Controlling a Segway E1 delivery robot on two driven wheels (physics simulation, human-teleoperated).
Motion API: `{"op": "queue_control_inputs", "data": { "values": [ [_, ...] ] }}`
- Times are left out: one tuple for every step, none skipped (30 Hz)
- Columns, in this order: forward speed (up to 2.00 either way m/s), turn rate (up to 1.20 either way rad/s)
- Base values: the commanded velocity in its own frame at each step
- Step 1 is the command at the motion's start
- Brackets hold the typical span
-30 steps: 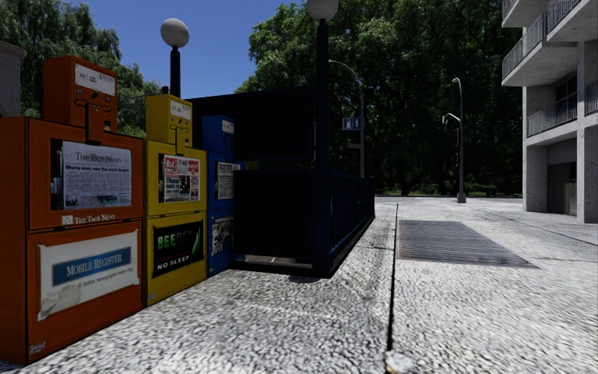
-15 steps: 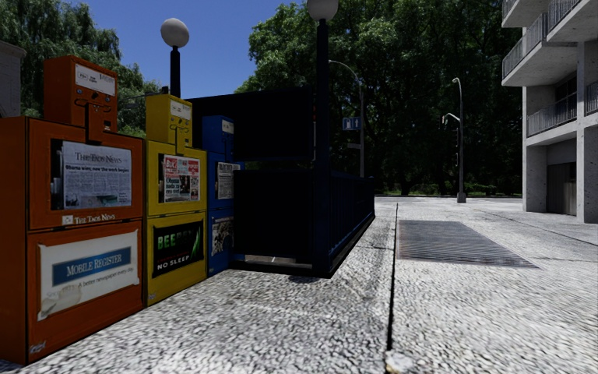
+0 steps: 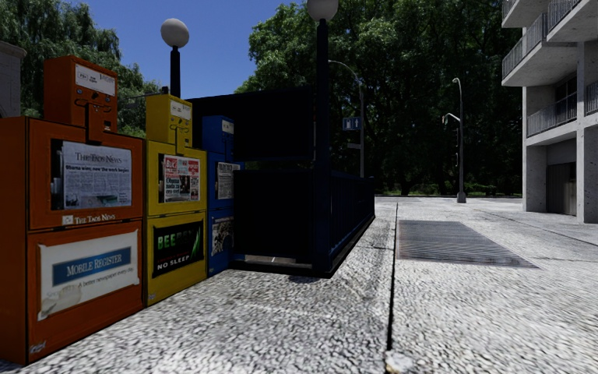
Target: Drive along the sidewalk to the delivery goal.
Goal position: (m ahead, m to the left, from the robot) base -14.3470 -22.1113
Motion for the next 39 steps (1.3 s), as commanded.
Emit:
{"op": "queue_control_inputs", "data": {
  "values": [
    [0.28,-0.25],
    [0.28,-0.28],
    [0.28,-0.33],
    [0.28,-0.35],
    [0.28,-0.36],
    [0.28,-0.37],
    [0.29,-0.38],
    [0.29,-0.38],
    [0.32,-0.44],
    [0.38,-0.46],
    [0.46,-0.46],
    [0.49,-0.46],
    [0.5,-0.46],
    [0.5,-0.46],
    [0.5,-0.47],
    [0.5,-0.48],
    [0.51,-0.5],
    [0.51,-0.5],
    [0.53,-0.54],
    [0.57,-0.57],
    [0.6,-0.58],
    [0.62,-0.58],
    [0.66,-0.58],
    [0.73,-0.58],
    [0.8,-0.58],
    [0.86,-0.58],
    [0.88,-0.58],
    [0.88,-0.58],
    [0.89,-0.58],
    [0.89,-0.58],
    [0.89,-0.6],
    [0.89,-0.61],
    [0.89,-0.61],
    [0.89,-0.61],
    [0.89,-0.61],
    [0.89,-0.61],
    [0.91,-0.61],
    [0.93,-0.61],
    [0.93,-0.62]
  ]
}}
